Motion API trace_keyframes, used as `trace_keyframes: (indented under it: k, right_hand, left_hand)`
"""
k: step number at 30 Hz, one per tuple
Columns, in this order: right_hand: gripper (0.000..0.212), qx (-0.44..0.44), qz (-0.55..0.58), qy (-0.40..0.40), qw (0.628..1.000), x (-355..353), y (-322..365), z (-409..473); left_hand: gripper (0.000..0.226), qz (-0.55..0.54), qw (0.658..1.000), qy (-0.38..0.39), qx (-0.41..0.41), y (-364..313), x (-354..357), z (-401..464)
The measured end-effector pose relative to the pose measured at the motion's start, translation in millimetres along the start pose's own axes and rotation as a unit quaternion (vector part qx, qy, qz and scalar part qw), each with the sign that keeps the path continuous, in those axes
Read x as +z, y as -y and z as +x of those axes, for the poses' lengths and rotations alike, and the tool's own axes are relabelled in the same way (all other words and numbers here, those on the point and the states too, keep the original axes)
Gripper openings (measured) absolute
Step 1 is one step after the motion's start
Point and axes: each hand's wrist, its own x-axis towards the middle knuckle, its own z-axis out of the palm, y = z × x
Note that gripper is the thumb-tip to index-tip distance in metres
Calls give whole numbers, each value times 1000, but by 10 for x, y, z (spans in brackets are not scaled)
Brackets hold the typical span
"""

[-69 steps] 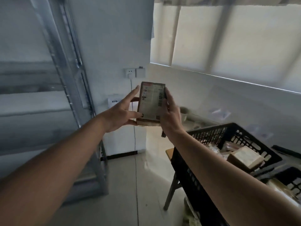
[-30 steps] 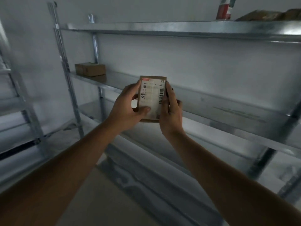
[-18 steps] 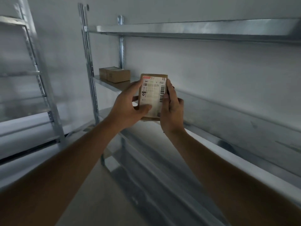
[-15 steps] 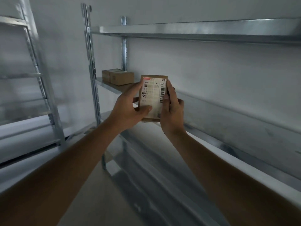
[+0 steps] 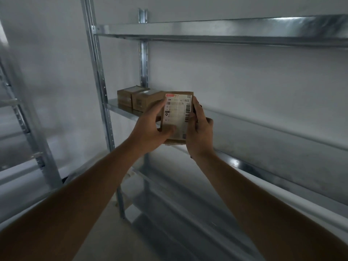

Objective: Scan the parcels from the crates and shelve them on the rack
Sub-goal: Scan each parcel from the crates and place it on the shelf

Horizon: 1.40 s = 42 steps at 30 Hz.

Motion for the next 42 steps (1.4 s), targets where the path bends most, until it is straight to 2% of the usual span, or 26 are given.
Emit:
trace_keyframes:
  k: [6, 16, 21, 24, 30, 35, 42]
  right_hand:
    - [53, 10, -31, 1, 999, 530, -169, 632]
    - [55, 14, -85, -15, 996, 1136, -692, 1639]
    - [53, 47, -111, -17, 993, 1332, -840, 1968]
    - [52, 72, -140, -25, 987, 1440, -890, 2142]
    - [51, 156, -237, -24, 959, 1649, -905, 2348]
    - [57, 205, -302, -18, 931, 1820, -903, 2409]
    - [67, 261, -360, 15, 896, 1929, -927, 2414]
  left_hand:
    - [82, -39, 999, 18, 23, 687, -206, 635]
    - [91, -85, 995, 37, -31, 1702, -122, 1731]
    - [91, -88, 994, 60, -40, 2075, -90, 2121]
    - [83, -104, 991, 74, -28, 2260, -96, 2315]
    - [67, -153, 978, 144, -16, 2555, -118, 2642]
    - [68, -160, 961, 225, -21, 2756, -181, 2863]
    - [68, -124, 954, 271, -18, 2909, -200, 2986]
